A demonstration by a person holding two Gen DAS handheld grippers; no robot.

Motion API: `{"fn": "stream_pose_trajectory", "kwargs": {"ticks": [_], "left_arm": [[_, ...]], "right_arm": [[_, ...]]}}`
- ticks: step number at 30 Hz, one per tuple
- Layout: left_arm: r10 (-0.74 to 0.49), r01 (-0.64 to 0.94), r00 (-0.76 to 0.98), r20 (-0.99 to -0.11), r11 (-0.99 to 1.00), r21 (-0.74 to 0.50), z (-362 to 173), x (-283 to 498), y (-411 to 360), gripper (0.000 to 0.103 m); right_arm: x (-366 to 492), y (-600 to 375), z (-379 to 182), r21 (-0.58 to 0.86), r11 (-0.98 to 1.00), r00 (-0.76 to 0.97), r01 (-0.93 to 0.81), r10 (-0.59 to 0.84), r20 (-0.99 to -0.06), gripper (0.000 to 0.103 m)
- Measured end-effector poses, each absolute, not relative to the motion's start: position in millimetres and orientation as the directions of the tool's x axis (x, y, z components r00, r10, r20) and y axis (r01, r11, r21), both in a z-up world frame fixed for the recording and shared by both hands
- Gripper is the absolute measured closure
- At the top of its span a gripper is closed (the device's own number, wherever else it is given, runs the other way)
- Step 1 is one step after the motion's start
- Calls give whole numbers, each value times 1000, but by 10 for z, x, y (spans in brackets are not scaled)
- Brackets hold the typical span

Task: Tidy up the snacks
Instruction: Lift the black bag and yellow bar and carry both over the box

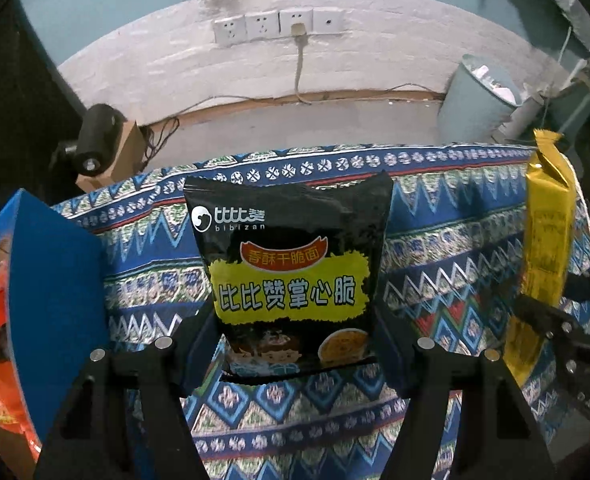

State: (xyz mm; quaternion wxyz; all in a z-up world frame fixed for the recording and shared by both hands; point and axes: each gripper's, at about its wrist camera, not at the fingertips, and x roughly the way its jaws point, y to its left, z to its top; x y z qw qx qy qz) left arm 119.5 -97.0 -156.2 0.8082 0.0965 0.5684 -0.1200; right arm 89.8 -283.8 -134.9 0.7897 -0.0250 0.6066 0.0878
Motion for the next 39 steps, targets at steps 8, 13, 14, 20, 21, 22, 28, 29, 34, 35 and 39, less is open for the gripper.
{"fn": "stream_pose_trajectory", "kwargs": {"ticks": [8,13,14,20,21,22,28,29,34,35,39], "left_arm": [[-74,347,387,-919,935,71,-1269,891,-949,33],[-66,370,427,-902,923,108,-1105,713,-941,33],[-64,372,435,-898,921,114,-1078,681,-926,33],[-61,372,473,-879,918,137,-905,548,-824,33],[-60,370,479,-876,918,139,-881,533,-814,32],[-60,368,486,-872,919,142,-844,516,-788,32],[-46,348,531,-846,922,169,-672,427,-668,33],[-43,347,537,-842,921,174,-653,406,-642,32],[-25,336,574,-819,919,208,-511,304,-543,33],[-24,336,578,-816,918,211,-491,287,-524,33],[-18,334,593,-805,915,225,-417,214,-449,32]], "right_arm": [[775,-2698,-1150,59,979,283,-197,114,-952,72],[705,-2605,-997,54,976,310,-212,119,-943,73],[686,-2580,-962,54,975,317,-215,122,-941,73],[628,-2502,-748,52,972,360,-229,134,-923,76],[617,-2485,-715,53,971,366,-232,138,-920,76],[612,-2474,-680,54,970,372,-235,141,-918,76],[576,-2365,-461,50,966,409,-252,153,-900,76],[571,-2347,-430,50,966,412,-255,155,-898,76],[539,-2275,-313,52,961,425,-271,168,-889,76],[529,-2256,-289,51,960,428,-274,169,-888,76],[483,-2192,-188,52,956,436,-290,180,-882,76]]}}
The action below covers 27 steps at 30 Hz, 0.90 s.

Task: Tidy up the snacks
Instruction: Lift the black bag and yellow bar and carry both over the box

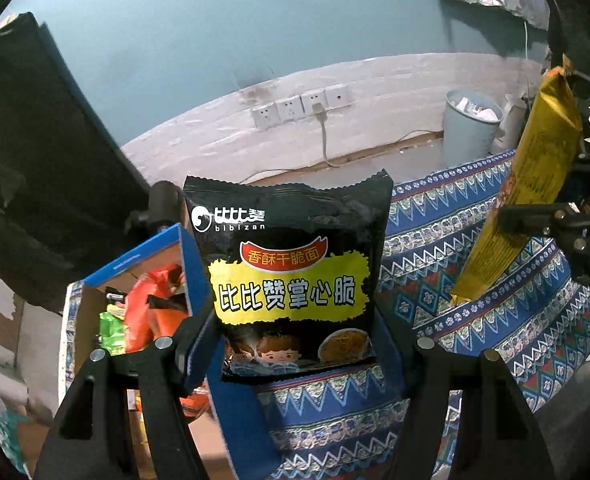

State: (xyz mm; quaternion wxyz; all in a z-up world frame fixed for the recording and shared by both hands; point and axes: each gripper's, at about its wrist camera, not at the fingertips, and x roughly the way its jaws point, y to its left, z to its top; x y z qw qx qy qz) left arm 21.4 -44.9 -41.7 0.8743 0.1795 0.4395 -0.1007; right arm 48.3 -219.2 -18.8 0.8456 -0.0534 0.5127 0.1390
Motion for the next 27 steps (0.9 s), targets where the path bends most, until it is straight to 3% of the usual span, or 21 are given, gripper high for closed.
{"fn": "stream_pose_trajectory", "kwargs": {"ticks": [27], "left_arm": [[12,186,644,-765,968,172,0,48,821,32]], "right_arm": [[365,-1122,483,130,850,421,-510,378,-825,76]]}}
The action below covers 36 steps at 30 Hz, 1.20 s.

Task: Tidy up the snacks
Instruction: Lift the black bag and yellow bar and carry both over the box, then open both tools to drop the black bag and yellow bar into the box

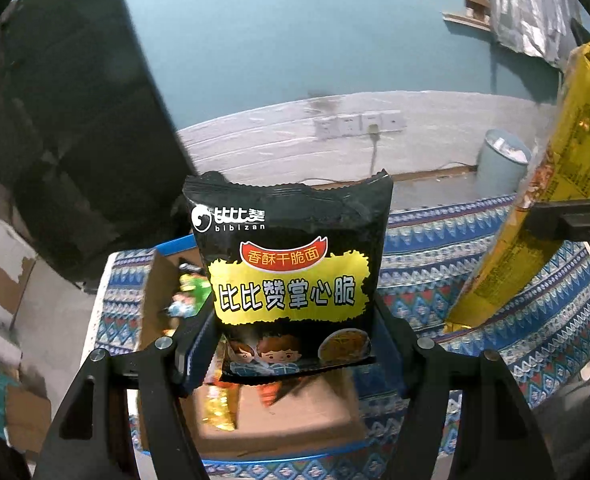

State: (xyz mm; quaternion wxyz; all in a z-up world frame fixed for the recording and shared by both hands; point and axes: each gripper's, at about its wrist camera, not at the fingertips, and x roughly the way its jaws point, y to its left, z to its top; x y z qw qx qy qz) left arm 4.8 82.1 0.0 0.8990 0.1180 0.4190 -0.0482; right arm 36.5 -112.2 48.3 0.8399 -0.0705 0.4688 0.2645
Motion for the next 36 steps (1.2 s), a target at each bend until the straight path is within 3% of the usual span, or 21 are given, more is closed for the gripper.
{"fn": "stream_pose_trajectory", "kwargs": {"ticks": [16,31,34,36], "left_arm": [[83,22,637,-766,992,125,-37,-18,1785,32],[104,-21,558,-824,994,111,-368,29,2124,32],[117,-41,531,-839,993,113,-425,59,2156,32],[127,-48,526,-841,992,120,-429,69,2162,28]], "right_arm": [[383,-168,515,159,744,326,-649,460,-826,76],[540,418,-114,221,693,123,-686,410,-904,76],[601,469,-183,226,700,110,-677,399,-910,73],[655,503,-206,231,710,109,-665,399,-911,66]]}}
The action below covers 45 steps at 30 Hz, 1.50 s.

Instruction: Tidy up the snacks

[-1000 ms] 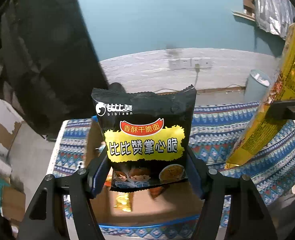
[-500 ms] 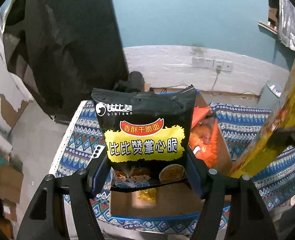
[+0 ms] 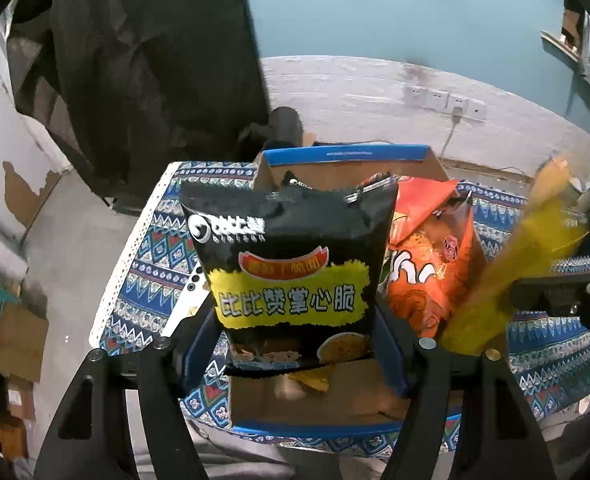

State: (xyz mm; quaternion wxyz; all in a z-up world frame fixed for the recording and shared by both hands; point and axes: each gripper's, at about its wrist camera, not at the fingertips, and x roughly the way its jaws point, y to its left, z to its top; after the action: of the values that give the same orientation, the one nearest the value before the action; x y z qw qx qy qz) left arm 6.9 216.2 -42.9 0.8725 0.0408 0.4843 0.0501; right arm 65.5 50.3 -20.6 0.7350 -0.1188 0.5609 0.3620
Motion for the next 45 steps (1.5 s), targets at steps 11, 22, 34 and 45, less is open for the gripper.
{"fn": "stream_pose_trajectory", "kwargs": {"ticks": [11,22,34,45], "left_arm": [[142,-81,579,-803,990,117,-186,-3,2167,17],[106,-71,668,-737,994,78,241,-110,2017,7],[85,-81,684,-725,996,40,313,-207,1941,1],[123,-95,673,-730,992,80,286,-214,1854,1]], "right_arm": [[781,433,6,179,774,260,-608,407,-876,31],[633,78,337,111,805,410,-583,409,-815,27],[472,-442,441,125,831,462,-542,419,-782,26],[382,-762,352,128,852,472,-508,400,-786,26]]}}
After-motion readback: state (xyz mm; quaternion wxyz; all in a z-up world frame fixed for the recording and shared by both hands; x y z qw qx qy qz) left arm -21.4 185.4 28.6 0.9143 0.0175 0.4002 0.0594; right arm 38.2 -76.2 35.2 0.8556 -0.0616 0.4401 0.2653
